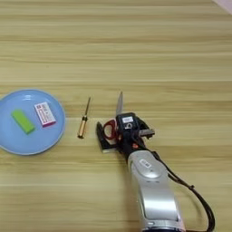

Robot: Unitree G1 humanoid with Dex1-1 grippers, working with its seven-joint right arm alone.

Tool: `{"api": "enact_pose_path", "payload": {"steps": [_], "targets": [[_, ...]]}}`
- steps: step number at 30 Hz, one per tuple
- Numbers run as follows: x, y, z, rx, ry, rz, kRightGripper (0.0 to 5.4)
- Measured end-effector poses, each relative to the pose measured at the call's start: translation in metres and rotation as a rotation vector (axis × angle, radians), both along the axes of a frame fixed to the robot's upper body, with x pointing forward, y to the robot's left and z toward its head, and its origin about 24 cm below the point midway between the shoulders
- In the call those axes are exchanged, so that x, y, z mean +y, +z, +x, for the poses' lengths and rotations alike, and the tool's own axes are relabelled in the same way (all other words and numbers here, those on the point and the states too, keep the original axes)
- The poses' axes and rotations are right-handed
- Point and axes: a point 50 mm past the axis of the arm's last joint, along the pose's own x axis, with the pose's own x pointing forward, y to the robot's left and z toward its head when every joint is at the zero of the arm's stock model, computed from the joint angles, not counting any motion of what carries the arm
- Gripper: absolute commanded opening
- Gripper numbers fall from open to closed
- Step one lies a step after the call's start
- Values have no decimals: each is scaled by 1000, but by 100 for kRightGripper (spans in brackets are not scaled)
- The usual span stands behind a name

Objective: Move the objects on the table

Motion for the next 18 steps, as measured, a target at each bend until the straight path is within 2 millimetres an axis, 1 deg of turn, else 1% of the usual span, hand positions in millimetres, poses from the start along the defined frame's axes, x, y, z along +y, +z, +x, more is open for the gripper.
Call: {"api": "enact_pose_path", "payload": {"steps": [10, 18], "targets": [[-16, 1, -1, 4, -50, -27, 534], [-13, 1, -2, -9, -52, 7, 534]]}}
